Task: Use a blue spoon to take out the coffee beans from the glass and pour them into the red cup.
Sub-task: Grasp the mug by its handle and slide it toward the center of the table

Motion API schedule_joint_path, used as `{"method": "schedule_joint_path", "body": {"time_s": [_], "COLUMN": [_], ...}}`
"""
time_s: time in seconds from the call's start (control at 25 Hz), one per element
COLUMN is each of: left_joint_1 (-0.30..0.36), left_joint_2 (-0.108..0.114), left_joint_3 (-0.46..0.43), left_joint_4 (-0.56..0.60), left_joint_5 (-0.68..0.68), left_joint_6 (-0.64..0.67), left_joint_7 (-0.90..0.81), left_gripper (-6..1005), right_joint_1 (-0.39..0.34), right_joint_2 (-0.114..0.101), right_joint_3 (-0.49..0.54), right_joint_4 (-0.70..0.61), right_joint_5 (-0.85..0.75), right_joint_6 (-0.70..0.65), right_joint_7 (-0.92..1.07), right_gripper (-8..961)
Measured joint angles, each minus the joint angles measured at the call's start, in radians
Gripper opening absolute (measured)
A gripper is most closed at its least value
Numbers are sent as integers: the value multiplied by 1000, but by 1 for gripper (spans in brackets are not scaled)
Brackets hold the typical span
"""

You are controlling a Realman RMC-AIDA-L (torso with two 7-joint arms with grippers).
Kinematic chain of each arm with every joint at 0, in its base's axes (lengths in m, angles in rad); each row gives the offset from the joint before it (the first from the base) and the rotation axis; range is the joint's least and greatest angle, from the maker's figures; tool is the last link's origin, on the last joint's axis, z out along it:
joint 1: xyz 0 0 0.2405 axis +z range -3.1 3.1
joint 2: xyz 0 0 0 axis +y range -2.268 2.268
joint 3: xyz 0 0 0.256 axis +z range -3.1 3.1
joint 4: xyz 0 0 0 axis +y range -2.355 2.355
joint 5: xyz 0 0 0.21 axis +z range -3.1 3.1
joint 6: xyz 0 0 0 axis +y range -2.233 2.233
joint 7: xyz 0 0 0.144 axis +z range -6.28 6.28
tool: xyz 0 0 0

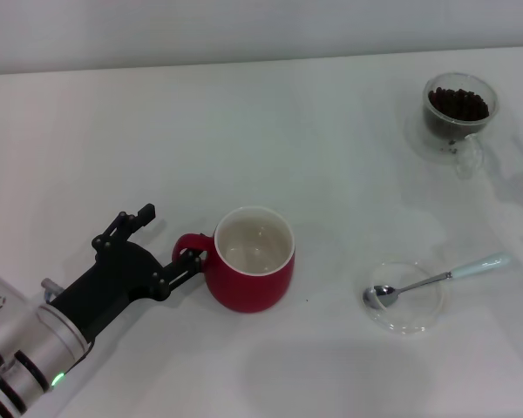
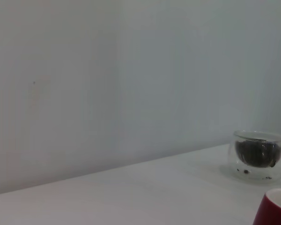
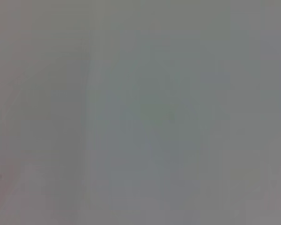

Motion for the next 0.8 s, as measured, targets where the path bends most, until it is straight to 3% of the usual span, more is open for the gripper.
{"method": "schedule_joint_path", "body": {"time_s": [0.8], "left_joint_1": [-28], "left_joint_2": [-5], "left_joint_3": [16], "left_joint_4": [-10], "left_joint_5": [20], "left_joint_6": [79], "left_joint_7": [-1], "left_gripper": [876], "right_joint_1": [-1], "right_joint_2": [0], "right_joint_3": [0], "right_joint_4": [2], "right_joint_5": [0], "right_joint_6": [1], "right_joint_7": [0], "right_gripper": [487]}}
